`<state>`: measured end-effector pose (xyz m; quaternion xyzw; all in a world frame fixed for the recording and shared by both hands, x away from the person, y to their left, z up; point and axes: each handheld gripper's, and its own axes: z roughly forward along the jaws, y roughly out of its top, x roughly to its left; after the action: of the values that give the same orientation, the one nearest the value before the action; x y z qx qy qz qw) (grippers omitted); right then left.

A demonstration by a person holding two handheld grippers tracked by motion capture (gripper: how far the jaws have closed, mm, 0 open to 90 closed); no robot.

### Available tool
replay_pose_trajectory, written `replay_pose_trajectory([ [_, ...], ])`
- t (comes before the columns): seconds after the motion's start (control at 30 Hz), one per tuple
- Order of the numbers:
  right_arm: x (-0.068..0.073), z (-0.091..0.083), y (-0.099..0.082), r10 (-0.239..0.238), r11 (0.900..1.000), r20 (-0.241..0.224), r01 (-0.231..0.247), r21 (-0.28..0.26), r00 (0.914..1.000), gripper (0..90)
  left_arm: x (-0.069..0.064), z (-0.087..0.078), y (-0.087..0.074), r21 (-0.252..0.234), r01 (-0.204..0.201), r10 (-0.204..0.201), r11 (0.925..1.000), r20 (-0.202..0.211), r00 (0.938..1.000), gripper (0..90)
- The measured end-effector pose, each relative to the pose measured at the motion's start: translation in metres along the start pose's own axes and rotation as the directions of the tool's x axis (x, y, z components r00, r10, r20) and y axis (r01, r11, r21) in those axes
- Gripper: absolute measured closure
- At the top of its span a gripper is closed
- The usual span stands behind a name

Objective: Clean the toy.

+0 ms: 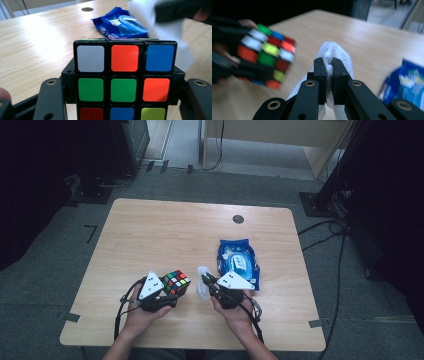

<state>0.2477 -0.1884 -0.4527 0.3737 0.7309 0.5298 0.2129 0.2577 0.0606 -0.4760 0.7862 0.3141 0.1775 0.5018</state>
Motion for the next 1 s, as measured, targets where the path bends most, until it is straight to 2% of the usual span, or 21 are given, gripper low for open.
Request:
replay_pose_trajectory([
  [0.13,0.012,-0.010,0.013,-0.021,0.9974,-0.068,0.016,-0.070,0.9975,85.5,-0.009,0.004,0.000,0.005,-0.017,0.017,0.9998,0.022,0.9996,34.0],
  [0.23,0.022,-0.014,0.019,-0.033,0.9951,-0.117,0.022,-0.097,0.9926,85.4,-0.017,0.008,0.001,0.009,-0.034,0.034,0.9994,0.039,0.9987,34.0],
  [0.33,0.029,-0.013,0.020,-0.047,0.9944,-0.146,0.032,-0.100,0.9881,85.4,-0.024,0.009,0.002,0.003,-0.051,0.050,0.9987,0.053,0.9973,34.1],
  [0.5,0.036,-0.006,0.015,-0.056,0.9963,-0.182,0.043,-0.075,0.9817,85.3,-0.029,0.008,0.004,-0.008,-0.067,0.068,0.9977,0.069,0.9953,34.0],
  [0.73,0.034,-0.001,0.010,-0.053,0.9970,-0.173,0.042,-0.065,0.9835,85.1,-0.034,0.006,0.005,-0.021,-0.100,0.101,0.9947,0.068,0.9925,34.1],
  [0.83,0.028,0.000,0.007,-0.058,0.9967,-0.135,0.050,-0.064,0.9891,85.1,-0.033,0.004,0.006,-0.034,-0.101,0.103,0.9943,0.066,0.9925,34.1],
  [1.0,0.010,0.003,0.001,-0.018,0.9990,-0.076,0.015,-0.042,0.9970,85.1,-0.028,-0.001,0.008,-0.053,-0.085,0.088,0.9950,0.065,0.9940,34.1],
])
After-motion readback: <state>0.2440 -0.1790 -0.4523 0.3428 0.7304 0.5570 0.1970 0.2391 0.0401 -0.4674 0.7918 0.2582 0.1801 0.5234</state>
